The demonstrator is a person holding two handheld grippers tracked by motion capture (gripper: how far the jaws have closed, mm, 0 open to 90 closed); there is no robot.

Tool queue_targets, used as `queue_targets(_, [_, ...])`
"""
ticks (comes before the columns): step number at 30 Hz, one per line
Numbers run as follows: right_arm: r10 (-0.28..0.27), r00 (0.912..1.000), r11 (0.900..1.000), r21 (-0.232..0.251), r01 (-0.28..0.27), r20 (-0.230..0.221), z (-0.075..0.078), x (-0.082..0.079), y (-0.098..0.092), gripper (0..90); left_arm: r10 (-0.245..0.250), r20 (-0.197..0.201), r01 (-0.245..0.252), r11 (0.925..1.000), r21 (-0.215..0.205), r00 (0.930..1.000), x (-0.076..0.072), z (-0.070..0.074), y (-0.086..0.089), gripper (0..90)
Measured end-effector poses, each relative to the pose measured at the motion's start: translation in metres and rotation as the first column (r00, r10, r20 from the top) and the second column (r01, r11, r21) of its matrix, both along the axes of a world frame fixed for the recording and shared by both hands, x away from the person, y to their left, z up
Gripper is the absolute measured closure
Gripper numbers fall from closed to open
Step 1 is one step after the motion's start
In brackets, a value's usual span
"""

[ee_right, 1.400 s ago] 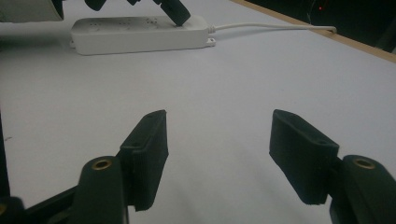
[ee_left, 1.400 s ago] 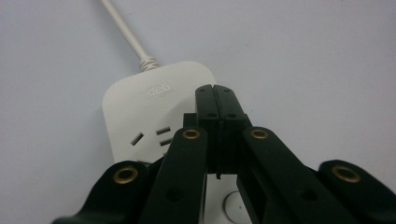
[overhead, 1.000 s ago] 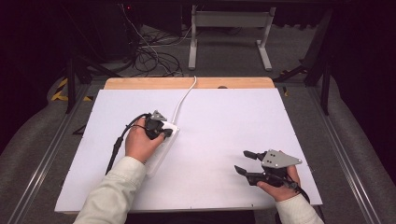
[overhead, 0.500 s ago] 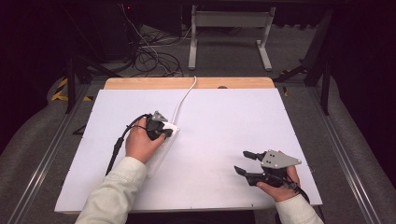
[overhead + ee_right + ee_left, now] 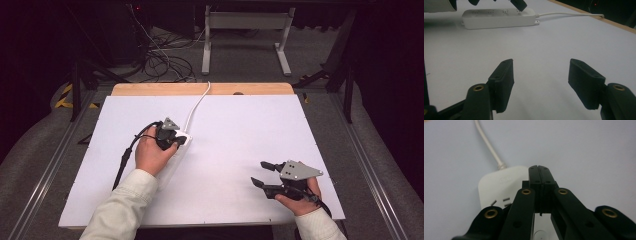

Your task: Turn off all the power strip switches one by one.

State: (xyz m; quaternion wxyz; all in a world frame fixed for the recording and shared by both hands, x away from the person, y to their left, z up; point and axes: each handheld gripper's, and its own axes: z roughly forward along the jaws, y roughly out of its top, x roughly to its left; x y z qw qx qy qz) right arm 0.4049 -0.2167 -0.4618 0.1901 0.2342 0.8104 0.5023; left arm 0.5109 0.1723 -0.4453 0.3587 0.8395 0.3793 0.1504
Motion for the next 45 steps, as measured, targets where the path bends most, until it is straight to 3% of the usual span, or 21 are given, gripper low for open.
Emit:
queue_targets(1, [-0.002,1.0,1.0,0.0,0.002,-0.001,0.0,0.0,0.0,38.5,-0.003,0.019,0.003,0.9996,-0.029,0.9998,-0.002,0.006,0.0,90.0])
queue_targets(4, [-0.002,1.0,1.0,0.0,0.002,0.0,0.0,0.0,0.0,38.4,-0.018,0.036,0.02,0.9983,-0.054,0.9992,-0.009,0.016,0.001,90.0])
queue_targets(7, [-0.001,1.0,1.0,-0.002,0.001,0.003,0.0,0.0,0.0,38.5,-0.025,0.054,0.027,0.9989,-0.037,0.9982,-0.014,0.021,0.005,89.8])
queue_targets(9, [-0.002,1.0,1.0,0.002,0.002,0.003,0.001,0.0,-0.001,38.4,-0.02,0.065,0.022,0.9993,-0.03,0.9977,-0.017,0.024,0.007,80.5])
queue_targets(13, [-0.005,1.0,1.0,0.002,0.005,-0.003,0.0,-0.001,-0.001,38.4,-0.025,0.095,0.032,0.9966,-0.075,0.9952,-0.025,0.034,0.014,77.8])
queue_targets(16, [-0.013,0.9999,1.0,0.003,0.013,-0.001,0.0,0.0,-0.001,37.0,-0.051,0.129,0.067,0.9903,-0.122,0.9904,-0.034,0.042,0.018,60.6])
queue_targets(18, [-0.017,0.9999,1.0,0.005,0.017,0.0,0.0,0.0,-0.002,36.2,-0.059,0.162,0.081,0.9882,-0.13,0.985,-0.041,0.046,0.02,52.5])
queue_targets(20, [-0.021,0.9998,1.0,0.002,0.021,0.006,0.001,0.0,-0.002,34.9,-0.063,0.192,0.087,0.9887,-0.122,0.9793,-0.048,0.049,0.022,38.1])
queue_targets(28, [-0.028,0.9994,1.0,0.013,0.028,0.02,0.002,0.0,-0.002,30.8,-0.088,0.251,0.131,0.9783,-0.161,0.964,-0.076,0.06,0.037,26.1])
queue_targets(30, [-0.03,0.9993,0.999,0.012,0.029,0.021,0.002,0.0,-0.002,30.5,-0.093,0.268,0.143,0.9742,-0.175,0.959,-0.082,0.061,0.042,23.6])
queue_targets(32, [-0.031,0.9993,0.999,0.011,0.03,0.02,0.002,0.0,-0.003,29.8,-0.103,0.293,0.152,0.9767,-0.152,0.9506,-0.086,0.061,0.045,18.7])
queue_targets(34, [-0.029,0.9995,0.999,0.017,0.029,0.013,0.002,0.0,-0.003,28.7,-0.099,0.294,0.145,0.9796,-0.139,0.9507,-0.091,0.061,0.048,12.9])
queue_targets(38, [-0.037,0.9992,0.999,0.022,0.036,0.016,0.002,0.001,-0.004,26.0,-0.104,0.292,0.156,0.9748,-0.16,0.9507,-0.102,0.057,0.057,12.0])
queue_targets(43, [-0.036,0.9993,0.999,0.04,0.035,0.014,0.003,0.0,-0.006,24.8,-0.101,0.322,0.153,0.9785,-0.139,0.9414,-0.113,0.052,0.073,11.3])
queue_targets(45, [-0.035,0.9993,0.999,0.041,0.035,0.014,0.003,0.0,-0.006,24.1,-0.088,0.326,0.142,0.9789,-0.147,0.9414,-0.117,0.049,0.079,11.6])
